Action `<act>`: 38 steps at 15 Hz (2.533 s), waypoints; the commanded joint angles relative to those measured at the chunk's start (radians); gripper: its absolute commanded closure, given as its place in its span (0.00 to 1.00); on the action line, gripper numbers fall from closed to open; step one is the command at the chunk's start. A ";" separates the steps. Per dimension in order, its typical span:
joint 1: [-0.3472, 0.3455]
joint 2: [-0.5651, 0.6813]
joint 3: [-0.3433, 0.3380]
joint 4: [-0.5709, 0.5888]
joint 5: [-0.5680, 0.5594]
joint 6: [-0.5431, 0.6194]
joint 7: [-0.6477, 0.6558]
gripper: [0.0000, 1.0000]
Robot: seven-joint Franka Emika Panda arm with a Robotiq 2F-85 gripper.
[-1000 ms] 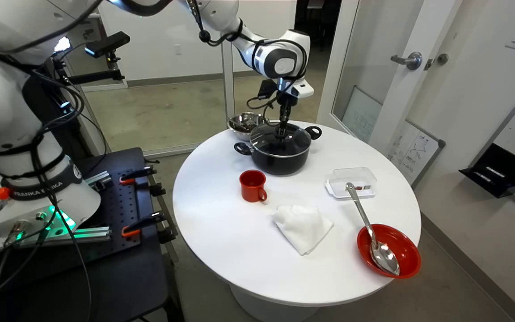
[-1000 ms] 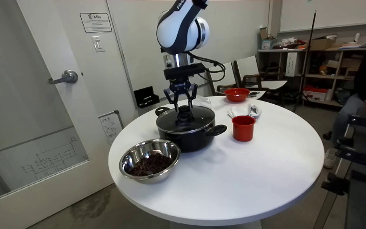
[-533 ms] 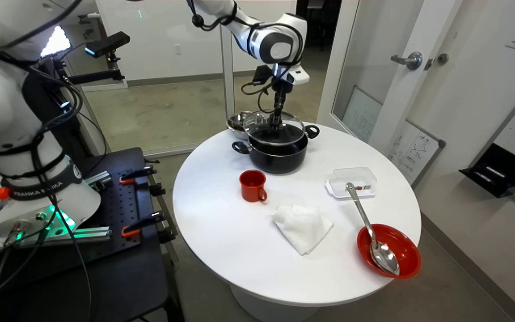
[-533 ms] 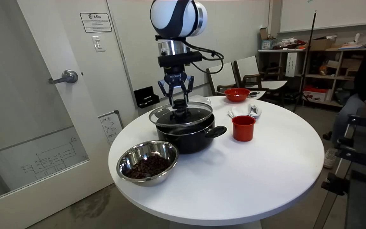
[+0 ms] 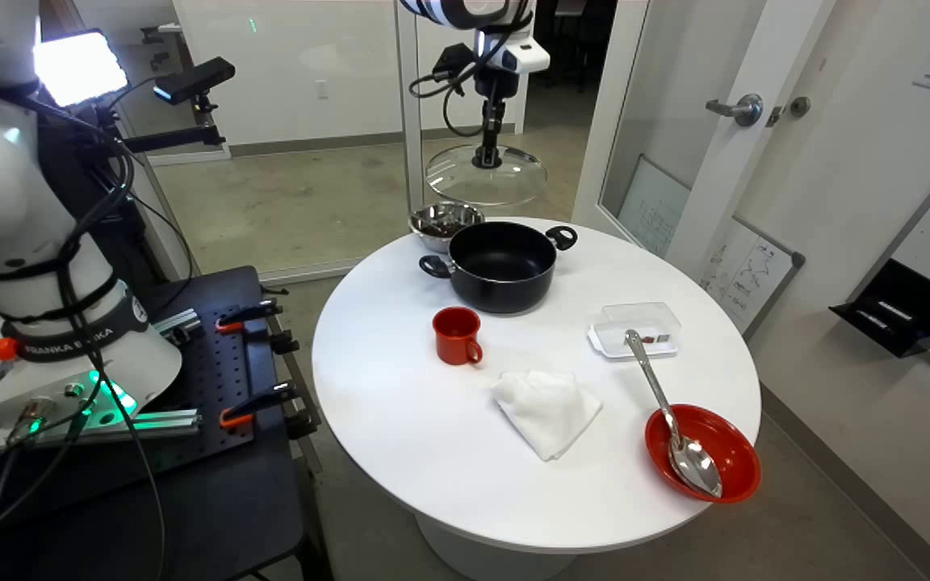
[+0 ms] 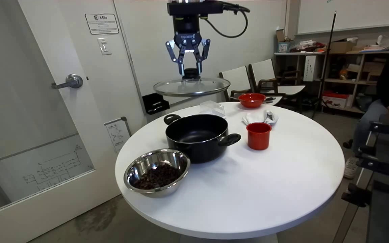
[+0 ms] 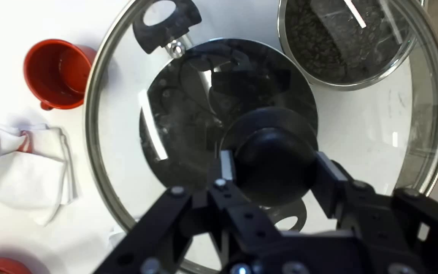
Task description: Pick up the lid from the black pot and put it on the table.
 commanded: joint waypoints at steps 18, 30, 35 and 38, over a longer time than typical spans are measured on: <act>-0.367 -0.262 -0.220 -0.496 0.068 0.074 0.126 0.74; -0.354 -0.056 -0.213 -0.563 0.076 0.484 0.081 0.74; -0.380 0.027 -0.193 -0.567 0.148 0.552 0.036 0.74; -0.381 0.062 -0.189 -0.568 0.186 0.631 0.025 0.74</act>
